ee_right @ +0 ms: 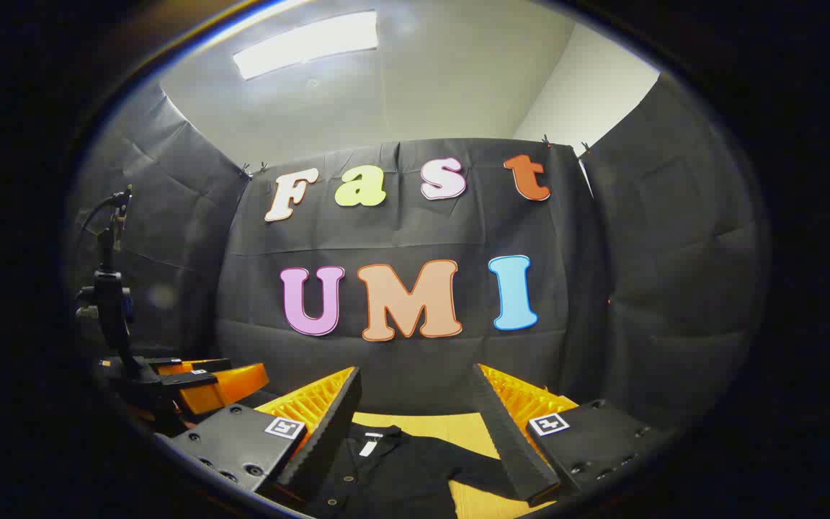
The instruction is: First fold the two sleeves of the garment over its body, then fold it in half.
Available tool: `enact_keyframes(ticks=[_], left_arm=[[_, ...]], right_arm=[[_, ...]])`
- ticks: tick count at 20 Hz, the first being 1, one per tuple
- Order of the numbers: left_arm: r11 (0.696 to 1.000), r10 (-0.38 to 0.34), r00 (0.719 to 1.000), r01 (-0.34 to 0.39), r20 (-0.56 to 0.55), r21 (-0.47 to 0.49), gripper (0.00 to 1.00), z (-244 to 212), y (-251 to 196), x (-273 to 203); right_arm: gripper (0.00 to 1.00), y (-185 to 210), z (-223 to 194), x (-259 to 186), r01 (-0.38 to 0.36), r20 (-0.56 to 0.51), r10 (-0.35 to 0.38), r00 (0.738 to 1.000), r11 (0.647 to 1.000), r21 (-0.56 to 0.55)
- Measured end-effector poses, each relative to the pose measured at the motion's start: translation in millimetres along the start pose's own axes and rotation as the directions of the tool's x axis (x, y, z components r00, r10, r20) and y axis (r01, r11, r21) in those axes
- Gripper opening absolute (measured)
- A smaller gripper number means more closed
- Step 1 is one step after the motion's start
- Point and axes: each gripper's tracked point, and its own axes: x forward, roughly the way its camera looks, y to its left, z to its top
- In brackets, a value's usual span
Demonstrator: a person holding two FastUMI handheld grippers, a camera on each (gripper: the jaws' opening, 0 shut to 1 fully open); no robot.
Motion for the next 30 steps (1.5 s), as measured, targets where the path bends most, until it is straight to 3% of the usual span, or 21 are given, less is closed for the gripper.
enact_keyframes(ticks=[5,17,26,30], left_arm=[[0.998,0.024,1.000,-0.024,0.005,0.050,0.92,5.4,8.7,0.6],[0.999,0.017,1.000,-0.017,0.013,0.050,0.93,6.3,-0.1,4.8],[0.995,0.046,0.999,-0.046,0.001,0.093,0.92,2.1,31.9,2.1],[0.995,0.052,0.998,-0.050,-0.019,0.088,0.92,-4.5,52.1,-1.5]], right_arm=[[0.95,-1.4,-0.6,4.2,0.007,0.005,-0.007,1.000,1.000,-0.008],[0.95,-17.0,-10.4,2.5,0.043,-0.010,-0.043,0.999,0.999,0.023],[0.99,5.1,-26.6,14.8,0.014,-0.039,-0.012,0.999,0.999,0.047],[0.95,18.6,-36.2,20.9,0.019,-0.065,-0.015,0.998,0.997,0.070]])
